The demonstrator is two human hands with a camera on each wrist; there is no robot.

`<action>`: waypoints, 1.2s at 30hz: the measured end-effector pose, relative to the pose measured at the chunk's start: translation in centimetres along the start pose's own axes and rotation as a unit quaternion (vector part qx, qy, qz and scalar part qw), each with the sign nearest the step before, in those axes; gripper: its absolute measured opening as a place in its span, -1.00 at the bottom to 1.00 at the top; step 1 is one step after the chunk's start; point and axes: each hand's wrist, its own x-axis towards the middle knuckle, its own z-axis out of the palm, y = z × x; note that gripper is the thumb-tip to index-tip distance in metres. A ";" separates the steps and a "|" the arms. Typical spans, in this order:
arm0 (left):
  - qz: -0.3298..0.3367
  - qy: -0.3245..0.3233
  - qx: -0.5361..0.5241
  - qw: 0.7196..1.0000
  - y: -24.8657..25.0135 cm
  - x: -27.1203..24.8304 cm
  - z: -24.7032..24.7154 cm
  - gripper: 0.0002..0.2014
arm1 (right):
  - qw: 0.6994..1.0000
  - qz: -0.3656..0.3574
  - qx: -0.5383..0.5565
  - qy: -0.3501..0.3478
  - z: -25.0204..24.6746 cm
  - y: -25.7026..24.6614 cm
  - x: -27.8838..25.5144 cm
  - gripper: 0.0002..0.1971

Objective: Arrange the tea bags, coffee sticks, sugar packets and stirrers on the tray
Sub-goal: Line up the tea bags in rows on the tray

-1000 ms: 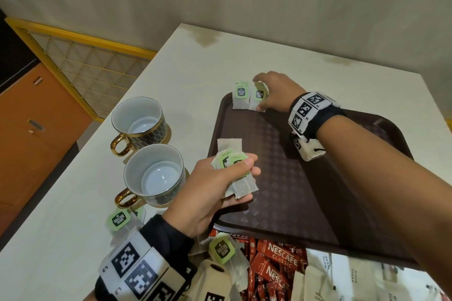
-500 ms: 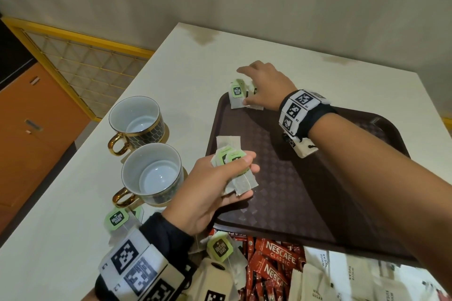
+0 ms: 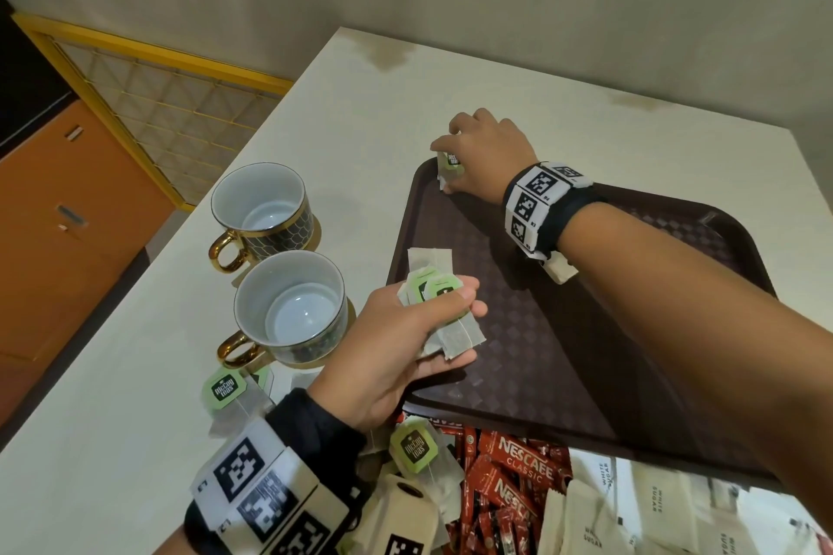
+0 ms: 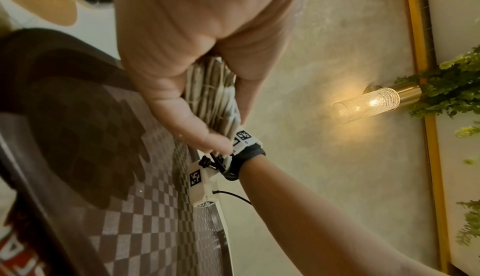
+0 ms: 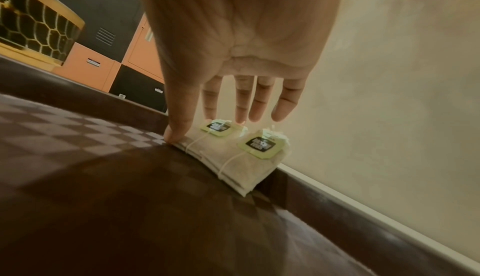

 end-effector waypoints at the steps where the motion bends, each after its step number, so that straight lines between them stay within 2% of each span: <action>1: -0.001 -0.001 -0.001 1.000 0.0 0.0 0.1 -0.79 | 1.000 0.001 0.003 -0.002 0.0 0.0 0.0 -0.42; 5: 0.000 -0.002 -0.003 1.000 0.1 0.1 0.2 -0.79 | 0.998 0.032 0.055 0.008 -0.7 0.6 -0.6 -0.34; 8: 0.003 -0.002 -0.009 1.000 0.3 0.1 0.1 -0.76 | 0.974 0.121 0.184 0.048 -0.7 2.2 -1.4 -0.26; 10: 0.005 -0.001 -0.010 1.000 0.2 0.0 0.0 -0.75 | 0.960 0.165 0.225 0.026 -0.3 3.1 -2.0 -0.17; 12: 0.004 0.000 -0.011 1.000 0.2 0.0 0.0 -0.75 | 0.959 0.175 0.221 -0.020 0.3 3.4 -2.4 -0.08; 19: -0.009 -0.006 -0.009 1.000 -0.2 0.1 0.2 -0.76 | 0.961 0.169 0.215 -0.032 1.3 3.5 -2.4 -0.22; 24: -0.012 -0.009 -0.005 1.000 -0.2 0.1 0.2 -0.76 | 0.968 0.155 0.195 -0.015 0.7 3.6 -1.9 -0.12; 27: -0.013 -0.010 -0.003 1.000 -0.2 0.2 0.1 -0.77 | 0.980 0.107 0.169 0.009 -0.5 3.0 -1.3 -0.12; 30: -0.012 -0.012 -0.003 1.000 -0.2 0.2 0.0 -0.78 | 0.993 0.046 0.111 -0.004 -1.2 2.0 -0.6 -0.18; 36: -0.008 -0.011 -0.002 1.000 -0.1 0.1 -0.1 -0.77 | 0.999 0.025 0.029 -0.030 -1.0 1.1 -0.1 -0.32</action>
